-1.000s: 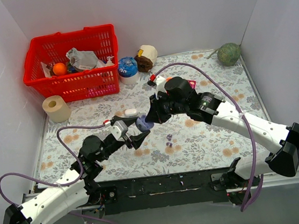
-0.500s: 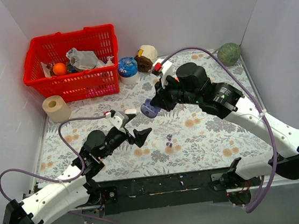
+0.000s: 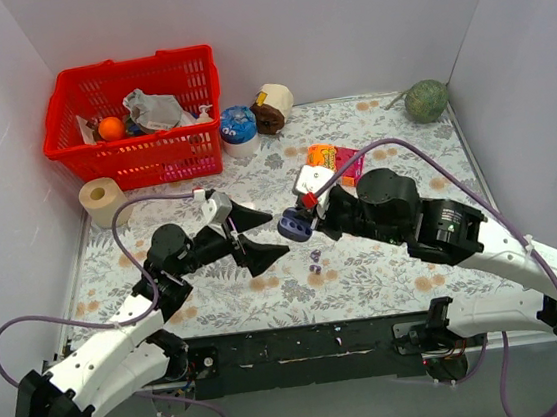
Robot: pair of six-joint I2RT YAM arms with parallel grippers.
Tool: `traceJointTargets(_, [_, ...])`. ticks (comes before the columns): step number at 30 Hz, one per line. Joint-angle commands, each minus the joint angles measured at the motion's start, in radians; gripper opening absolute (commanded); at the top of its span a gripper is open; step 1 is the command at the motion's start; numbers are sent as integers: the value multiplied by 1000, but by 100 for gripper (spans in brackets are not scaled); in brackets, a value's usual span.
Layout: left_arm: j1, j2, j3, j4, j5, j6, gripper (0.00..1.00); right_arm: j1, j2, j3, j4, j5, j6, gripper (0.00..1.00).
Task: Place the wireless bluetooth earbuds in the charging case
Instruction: Pick up the earbud from the center of the board.
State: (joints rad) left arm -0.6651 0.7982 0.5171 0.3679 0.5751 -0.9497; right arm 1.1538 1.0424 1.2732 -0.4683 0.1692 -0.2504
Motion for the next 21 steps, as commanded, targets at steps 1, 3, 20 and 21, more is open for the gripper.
traceJointTargets(1, [21, 58, 49, 72, 196, -64, 98, 30, -8, -14, 103, 64, -35, 1])
traceJointTargets(3, [21, 68, 49, 92, 209, -75, 98, 41, -2, -17, 106, 75, -32, 1])
traceJointTargets(20, [21, 67, 46, 132, 249, -40, 81, 95, 74, -14, 146, 84, -13, 1])
traceJointTargets(21, [21, 67, 44, 135, 250, -40, 77, 96, 77, -14, 149, 82, -10, 1])
